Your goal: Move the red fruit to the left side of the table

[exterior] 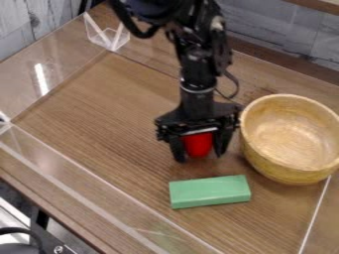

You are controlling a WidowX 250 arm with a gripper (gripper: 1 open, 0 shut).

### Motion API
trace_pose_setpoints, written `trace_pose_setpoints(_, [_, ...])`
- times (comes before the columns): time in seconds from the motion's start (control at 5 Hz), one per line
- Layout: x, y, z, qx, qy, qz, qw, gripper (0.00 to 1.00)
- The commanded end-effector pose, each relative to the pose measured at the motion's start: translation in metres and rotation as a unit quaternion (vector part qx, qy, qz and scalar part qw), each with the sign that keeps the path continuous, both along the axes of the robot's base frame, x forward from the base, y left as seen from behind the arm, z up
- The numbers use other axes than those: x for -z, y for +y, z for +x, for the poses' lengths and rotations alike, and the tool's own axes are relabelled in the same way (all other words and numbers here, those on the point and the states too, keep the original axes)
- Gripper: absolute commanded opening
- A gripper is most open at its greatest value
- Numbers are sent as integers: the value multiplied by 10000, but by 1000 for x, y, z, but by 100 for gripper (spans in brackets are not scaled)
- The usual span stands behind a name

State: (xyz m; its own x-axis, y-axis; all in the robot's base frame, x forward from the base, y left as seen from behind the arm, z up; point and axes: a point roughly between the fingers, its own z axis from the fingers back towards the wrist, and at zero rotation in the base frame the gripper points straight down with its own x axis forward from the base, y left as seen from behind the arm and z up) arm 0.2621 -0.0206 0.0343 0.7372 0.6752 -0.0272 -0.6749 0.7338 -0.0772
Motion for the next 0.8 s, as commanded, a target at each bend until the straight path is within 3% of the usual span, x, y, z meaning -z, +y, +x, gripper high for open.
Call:
trace_pose_setpoints(0.0, [-7,10,8,64,-317,3,9995,100])
trace_pose_setpoints(0.2, [0,18,10,175,-368,2,9992,100])
trace_pose_setpoints(0.4, [0,20,14,75,-388,15,9992,0])
trace_pose_setpoints(0.6, [-2,21,18,17,-404,10,9992,0])
